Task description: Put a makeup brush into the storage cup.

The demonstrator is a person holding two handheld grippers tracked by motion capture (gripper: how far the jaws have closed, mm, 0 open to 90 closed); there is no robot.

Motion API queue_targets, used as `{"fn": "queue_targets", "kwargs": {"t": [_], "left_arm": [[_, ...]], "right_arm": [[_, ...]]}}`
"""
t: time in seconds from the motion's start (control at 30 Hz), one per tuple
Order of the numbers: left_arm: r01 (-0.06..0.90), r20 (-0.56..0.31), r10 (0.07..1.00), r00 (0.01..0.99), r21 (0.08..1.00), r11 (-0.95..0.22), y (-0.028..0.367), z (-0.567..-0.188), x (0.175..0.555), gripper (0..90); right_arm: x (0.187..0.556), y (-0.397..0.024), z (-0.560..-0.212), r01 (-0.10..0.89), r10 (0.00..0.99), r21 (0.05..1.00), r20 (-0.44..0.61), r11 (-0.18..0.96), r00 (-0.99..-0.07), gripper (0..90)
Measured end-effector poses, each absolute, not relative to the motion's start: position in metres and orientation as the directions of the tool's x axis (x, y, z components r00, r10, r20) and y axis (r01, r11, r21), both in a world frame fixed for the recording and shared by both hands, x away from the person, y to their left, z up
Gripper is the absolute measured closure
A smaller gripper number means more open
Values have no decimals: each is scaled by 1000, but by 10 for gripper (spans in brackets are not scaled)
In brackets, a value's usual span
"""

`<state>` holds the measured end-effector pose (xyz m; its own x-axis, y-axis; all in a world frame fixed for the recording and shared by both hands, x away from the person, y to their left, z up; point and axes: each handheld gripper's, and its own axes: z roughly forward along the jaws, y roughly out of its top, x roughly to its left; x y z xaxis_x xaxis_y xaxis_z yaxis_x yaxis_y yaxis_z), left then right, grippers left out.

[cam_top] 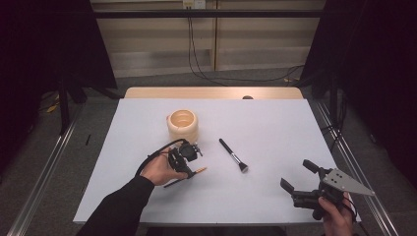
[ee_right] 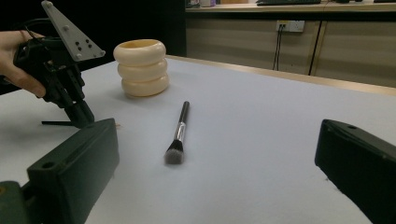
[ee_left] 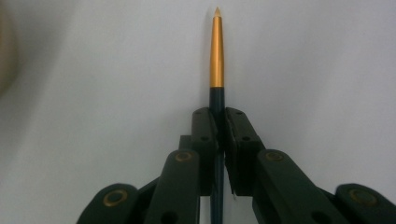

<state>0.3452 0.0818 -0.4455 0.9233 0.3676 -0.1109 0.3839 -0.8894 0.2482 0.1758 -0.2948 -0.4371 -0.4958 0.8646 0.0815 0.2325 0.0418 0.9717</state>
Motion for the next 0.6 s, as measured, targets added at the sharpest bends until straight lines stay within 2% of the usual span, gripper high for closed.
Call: {"fn": "queue_targets", "kwargs": {"t": [0.23,0.5,0.6], "left_arm": [[414,-141,390,910,268,-870,87,-445,346,833],[422,-148,395,907,355,-834,98,-432,347,833],[453,-144,434,889,397,-798,102,-429,346,833]], "right_arm": [[176,-296,-437,237,866,971,84,42,-493,0],[176,-295,-437,236,867,971,85,39,-492,0],[176,-295,-437,237,869,971,83,41,-488,0]]}}
